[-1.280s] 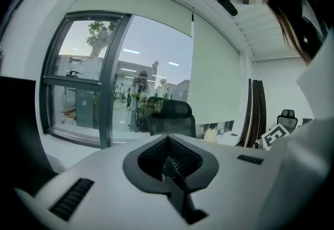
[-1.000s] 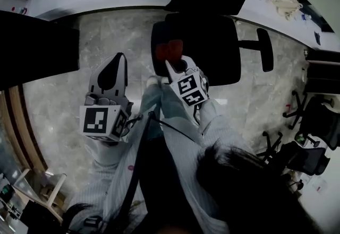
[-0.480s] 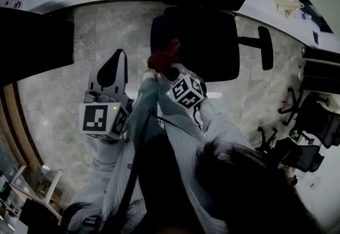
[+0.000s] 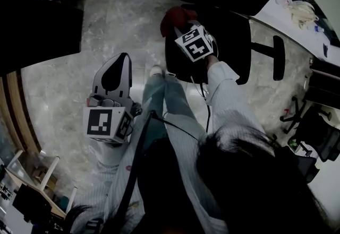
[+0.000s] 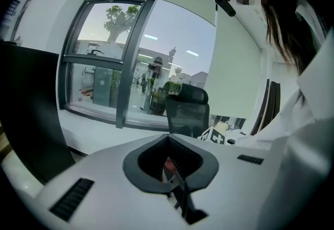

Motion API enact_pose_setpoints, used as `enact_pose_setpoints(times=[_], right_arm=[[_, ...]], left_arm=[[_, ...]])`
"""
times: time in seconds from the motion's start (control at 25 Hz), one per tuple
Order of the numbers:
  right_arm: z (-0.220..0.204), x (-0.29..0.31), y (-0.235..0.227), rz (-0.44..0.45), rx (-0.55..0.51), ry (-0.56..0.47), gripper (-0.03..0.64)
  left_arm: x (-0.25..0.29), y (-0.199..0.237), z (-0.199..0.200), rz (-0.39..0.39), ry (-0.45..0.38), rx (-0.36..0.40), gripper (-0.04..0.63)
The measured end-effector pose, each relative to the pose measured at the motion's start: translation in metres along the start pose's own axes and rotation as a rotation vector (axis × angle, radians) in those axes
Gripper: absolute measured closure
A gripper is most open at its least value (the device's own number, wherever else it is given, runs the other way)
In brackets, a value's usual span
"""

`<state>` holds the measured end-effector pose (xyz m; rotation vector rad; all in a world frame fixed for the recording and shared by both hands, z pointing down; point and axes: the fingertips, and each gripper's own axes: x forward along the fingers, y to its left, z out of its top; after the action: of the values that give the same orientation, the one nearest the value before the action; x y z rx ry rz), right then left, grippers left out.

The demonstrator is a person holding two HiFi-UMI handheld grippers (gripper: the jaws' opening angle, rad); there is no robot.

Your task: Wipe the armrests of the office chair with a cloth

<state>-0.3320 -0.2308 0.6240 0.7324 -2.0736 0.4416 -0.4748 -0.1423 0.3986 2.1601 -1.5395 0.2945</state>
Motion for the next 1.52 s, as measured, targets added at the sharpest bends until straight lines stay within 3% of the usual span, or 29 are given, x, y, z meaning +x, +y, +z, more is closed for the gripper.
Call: enact_pose_setpoints(times=[0.16,0.28,0.48,0.72,0.88,1.0,1.16,1.4,1.52], right_arm=[[0.02,0.019,-0.031,-0.046,0.07,0.02,0.583],[0.021,0.018,-0.024,-0.034,0.106,0.038,0.583],[-0.009,-0.015,0.034,0.076,0.125,0.039,0.583],[-0.061,-0.068,0.117,0.189,0.072,0.053,0.583],[-0.08,-0.088,0.14,0.227,0.043,0.069,0.583],[-0.077,-0.082,0.128,0.223,0.034,0.077,0.583],[-0.043,-0.044,0.079,0.175,0.041,0.072,0.583],[0.009,0.011,-0.005,0.051,0.121,0.092,0.583],[0.021,0.019,-0.021,-0.014,0.145,0.106,0.583]], left_arm=[[-0.002,0.015,-0.002,0.028,0.01,-0.011,0.592],[-0.002,0.023,-0.004,0.038,0.015,-0.024,0.592],[0.005,0.014,0.002,0.006,-0.004,-0.02,0.591],[0.014,-0.002,0.011,-0.035,-0.035,0.009,0.592],[0.013,-0.018,0.02,-0.056,-0.054,0.011,0.592],[0.009,-0.024,0.024,-0.057,-0.064,-0.001,0.592],[0.001,-0.005,0.017,-0.005,-0.046,0.023,0.592],[-0.019,0.022,0.008,0.065,-0.031,-0.002,0.592],[-0.026,0.029,0.008,0.08,-0.047,-0.014,0.592]])
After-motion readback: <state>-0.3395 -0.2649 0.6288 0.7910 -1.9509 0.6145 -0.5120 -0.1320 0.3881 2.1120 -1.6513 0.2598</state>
